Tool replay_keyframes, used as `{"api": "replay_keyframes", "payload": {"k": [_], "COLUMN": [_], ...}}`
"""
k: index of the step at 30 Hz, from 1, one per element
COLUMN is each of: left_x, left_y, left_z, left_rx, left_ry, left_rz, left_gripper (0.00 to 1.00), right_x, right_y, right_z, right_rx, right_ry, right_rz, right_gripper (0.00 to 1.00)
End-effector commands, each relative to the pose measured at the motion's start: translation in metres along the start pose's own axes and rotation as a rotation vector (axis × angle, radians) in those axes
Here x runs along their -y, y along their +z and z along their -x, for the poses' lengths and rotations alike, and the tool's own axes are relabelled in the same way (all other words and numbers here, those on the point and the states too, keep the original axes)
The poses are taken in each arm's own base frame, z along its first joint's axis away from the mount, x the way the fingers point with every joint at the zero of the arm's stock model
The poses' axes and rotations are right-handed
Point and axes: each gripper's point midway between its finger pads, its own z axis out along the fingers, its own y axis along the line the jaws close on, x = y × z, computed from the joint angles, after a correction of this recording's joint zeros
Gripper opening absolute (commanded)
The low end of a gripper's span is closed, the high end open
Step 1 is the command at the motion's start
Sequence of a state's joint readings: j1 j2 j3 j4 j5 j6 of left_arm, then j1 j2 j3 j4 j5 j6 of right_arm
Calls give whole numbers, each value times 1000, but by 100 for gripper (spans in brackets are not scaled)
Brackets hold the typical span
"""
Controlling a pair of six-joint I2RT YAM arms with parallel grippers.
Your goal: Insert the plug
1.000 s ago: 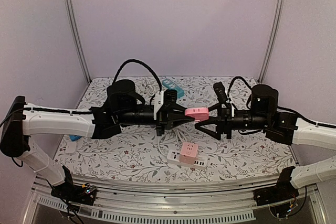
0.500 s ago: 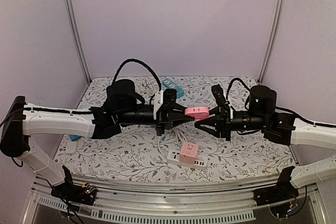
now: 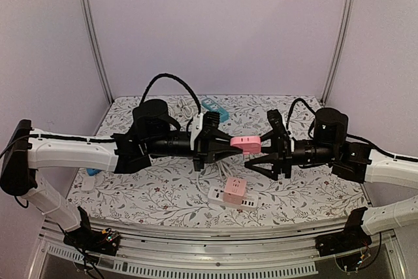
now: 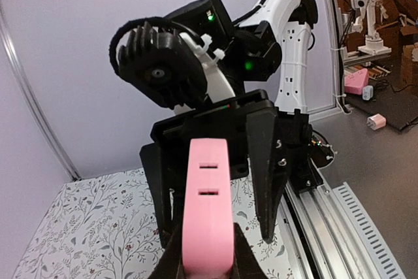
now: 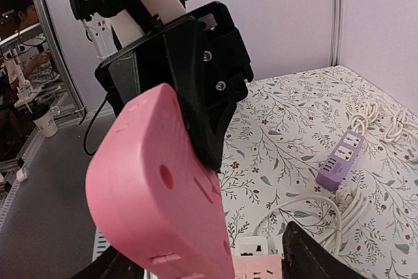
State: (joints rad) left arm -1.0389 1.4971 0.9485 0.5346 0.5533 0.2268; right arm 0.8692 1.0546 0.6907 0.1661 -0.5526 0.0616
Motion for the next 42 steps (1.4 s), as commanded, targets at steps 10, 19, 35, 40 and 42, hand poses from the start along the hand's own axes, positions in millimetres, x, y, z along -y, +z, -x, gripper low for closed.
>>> {"api": "replay_keyframes", "payload": {"k": [10, 19, 35, 40, 42], "left_x": [11, 1, -9, -8, -7], "left_y": [-4, -2, 4, -2, -3], "left_z": [-68, -100, -141, -151, -155], "left_rx": [-136, -149, -149, -166, -172], "left_ry": [-119, -150, -118, -114, -105], "left_rz": [-100, -110, -102, -126, -134], "left_gripper": [0, 0, 0, 0, 0], "right_x": [3, 14, 38, 39, 40], "right_y": [-16, 14, 24, 29, 31], "right_z": [-13, -38, -83, -85, -86], "right_rx": [-106, -205, -310, -318, -319], "right_ry": [-102, -85, -112, -121, -106], "right_rz": [-60, 26, 0, 14, 18], "right_gripper": [70, 26, 0, 0, 0]}}
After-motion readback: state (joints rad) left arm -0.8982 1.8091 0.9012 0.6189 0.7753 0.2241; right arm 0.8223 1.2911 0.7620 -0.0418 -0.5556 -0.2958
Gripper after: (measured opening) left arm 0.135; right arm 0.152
